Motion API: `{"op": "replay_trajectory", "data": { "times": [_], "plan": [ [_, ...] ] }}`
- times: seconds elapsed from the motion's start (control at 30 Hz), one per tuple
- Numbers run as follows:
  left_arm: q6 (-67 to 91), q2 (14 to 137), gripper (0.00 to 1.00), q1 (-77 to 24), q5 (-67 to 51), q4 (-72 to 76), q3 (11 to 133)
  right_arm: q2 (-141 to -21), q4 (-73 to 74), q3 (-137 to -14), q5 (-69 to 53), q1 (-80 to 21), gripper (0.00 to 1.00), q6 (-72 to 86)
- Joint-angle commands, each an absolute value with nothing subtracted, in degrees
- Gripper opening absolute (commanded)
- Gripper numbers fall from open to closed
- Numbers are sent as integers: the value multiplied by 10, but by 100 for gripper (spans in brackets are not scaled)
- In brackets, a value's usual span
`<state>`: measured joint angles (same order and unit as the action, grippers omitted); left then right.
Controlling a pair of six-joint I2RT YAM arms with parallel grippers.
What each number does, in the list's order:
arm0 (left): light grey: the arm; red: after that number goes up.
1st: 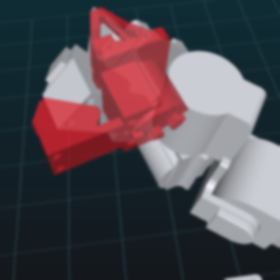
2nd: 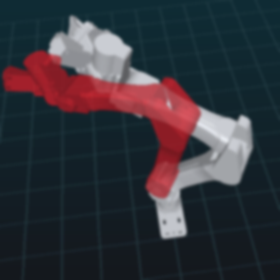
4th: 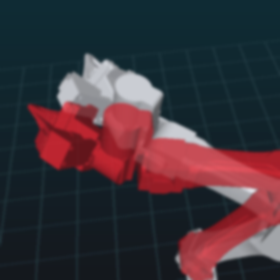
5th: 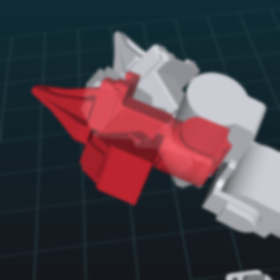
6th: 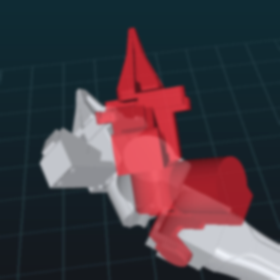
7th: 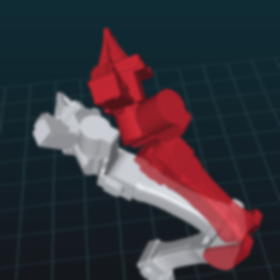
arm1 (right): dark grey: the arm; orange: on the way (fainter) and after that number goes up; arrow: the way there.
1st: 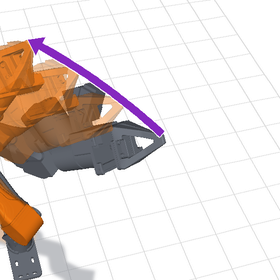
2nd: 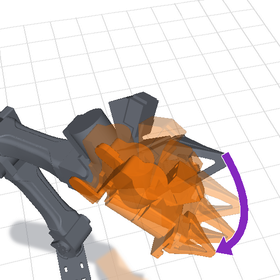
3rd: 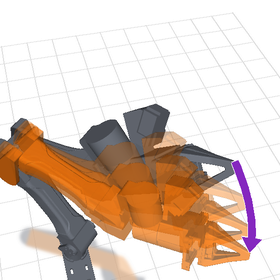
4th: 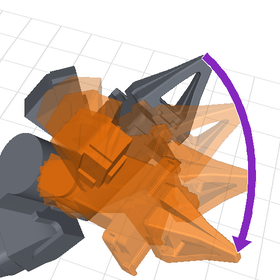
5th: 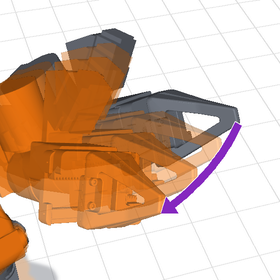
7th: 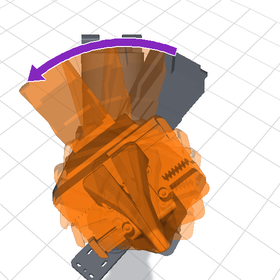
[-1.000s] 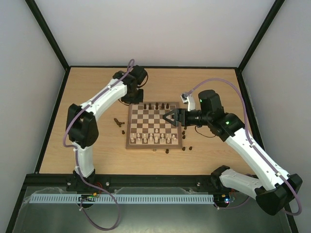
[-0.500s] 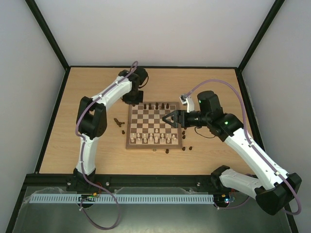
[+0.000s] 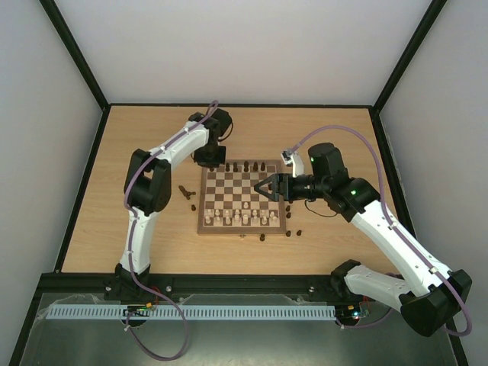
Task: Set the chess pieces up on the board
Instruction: Place the chess piece on the chessboard.
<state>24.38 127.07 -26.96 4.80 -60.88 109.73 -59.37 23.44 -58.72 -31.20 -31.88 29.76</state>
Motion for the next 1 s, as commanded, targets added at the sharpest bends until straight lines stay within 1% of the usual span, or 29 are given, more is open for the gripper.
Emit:
{"op": "replay_trajectory", "data": {
  "times": [0.0,0.2,0.7,0.97],
  "plan": [
    [236,1283,15,-267,34,-608,1109,-595,243,-583,-323,-317,76,289],
    [235,1286,18,-265,33,-606,1109,-594,242,-582,-323,-317,76,289],
    [234,1298,19,-260,36,-604,1117,-592,239,-577,-326,-317,76,290],
    [237,1296,29,-259,42,-607,1120,-591,237,-576,-330,-317,76,291]
  ]
}}
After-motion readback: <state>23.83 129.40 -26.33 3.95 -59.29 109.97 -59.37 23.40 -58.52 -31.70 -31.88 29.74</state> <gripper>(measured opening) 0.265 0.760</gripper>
